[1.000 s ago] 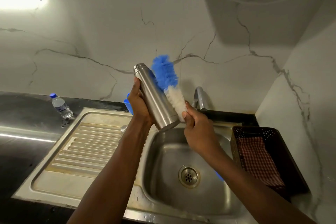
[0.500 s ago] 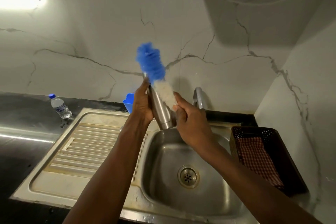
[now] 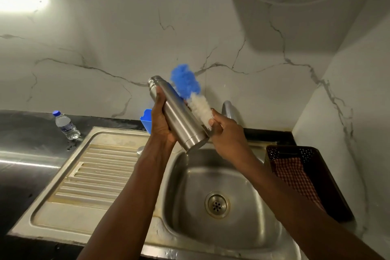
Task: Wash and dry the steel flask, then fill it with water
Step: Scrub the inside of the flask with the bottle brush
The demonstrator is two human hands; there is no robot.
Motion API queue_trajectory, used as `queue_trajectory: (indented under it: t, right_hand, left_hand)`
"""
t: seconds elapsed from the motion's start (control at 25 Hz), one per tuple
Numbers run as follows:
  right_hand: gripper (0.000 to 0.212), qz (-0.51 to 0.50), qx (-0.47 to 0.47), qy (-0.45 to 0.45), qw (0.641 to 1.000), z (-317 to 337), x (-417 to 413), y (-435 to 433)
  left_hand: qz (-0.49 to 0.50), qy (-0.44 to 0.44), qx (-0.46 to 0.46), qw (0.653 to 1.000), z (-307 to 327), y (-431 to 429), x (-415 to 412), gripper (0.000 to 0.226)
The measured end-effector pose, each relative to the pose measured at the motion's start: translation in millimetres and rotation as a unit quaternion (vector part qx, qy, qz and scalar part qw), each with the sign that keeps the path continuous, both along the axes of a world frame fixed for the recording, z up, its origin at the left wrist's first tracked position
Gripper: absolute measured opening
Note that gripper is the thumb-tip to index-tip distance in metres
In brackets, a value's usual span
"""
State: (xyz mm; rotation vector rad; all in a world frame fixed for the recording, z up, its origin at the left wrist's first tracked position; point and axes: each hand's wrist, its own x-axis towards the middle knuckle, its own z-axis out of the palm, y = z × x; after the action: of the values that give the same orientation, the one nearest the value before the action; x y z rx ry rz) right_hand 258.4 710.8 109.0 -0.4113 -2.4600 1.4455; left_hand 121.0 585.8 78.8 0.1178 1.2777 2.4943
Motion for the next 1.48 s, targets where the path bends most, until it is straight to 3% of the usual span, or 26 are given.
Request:
queue_trajectory:
  t: [0.16,0.28,0.44,0.56,0.6,0.72,0.76,0.96,1.08,1.28,1.4,1.48]
  right_hand:
    - [0.045,0.022,0.018,0.006,1.000,-8,2,7]
    - [0.044,0.018,0.048,-0.026,0.998,-19,1,12]
    - [0.044,-0.020,0.034,0.050,0.998,-33,12,1]
    - [0.049,-0.060,0.023,0.080,0.995,-39,11,0]
    - [0.050,-0.062,0.025,0.087,0.994,-39,11,-2]
    - [0.048,-0.048,0.053,0.049,0.996,-35,9,-5]
    - [0.047,-0.060,0.053,0.045,0.996,-29,7,-2]
    - [0.046,-0.034,0.064,0.082,0.994,-9,3,-7]
    - [0.046,-0.061,0.060,0.053,0.995,2,-6,0]
    - [0.049,0.005,0.092,0.045,0.995,9,4,-16]
    - [0.047,-0.052,0.085,0.045,0.994,11,-8,-2]
    - [0.049,-0.016,0.101,0.057,0.993,11,-4,-12]
  left_hand:
    - [0.068,-0.012,0.046,0.997,-13,-6,-9,0.071]
    - [0.095,-0.081,0.110,0.986,-20,-6,-10,0.086]
    - [0.136,-0.144,0.187,0.962,-27,0,-17,0.082]
    - [0.165,-0.189,0.233,0.940,-29,3,-20,0.099]
    - [0.184,-0.196,0.229,0.935,-26,7,-15,0.091]
    - [0.231,-0.235,0.214,0.920,-23,21,-3,0.030]
    - [0.224,-0.242,0.217,0.919,-20,24,0,0.020]
    - [0.213,-0.261,0.243,0.910,-17,31,-2,0.036]
    - [0.216,-0.258,0.232,0.913,-15,30,0,0.024]
    - [0.213,-0.267,0.241,0.908,-13,25,2,0.021]
    - [0.222,-0.257,0.229,0.912,-10,24,7,0.018]
    - [0.216,-0.267,0.241,0.908,-10,24,4,0.019]
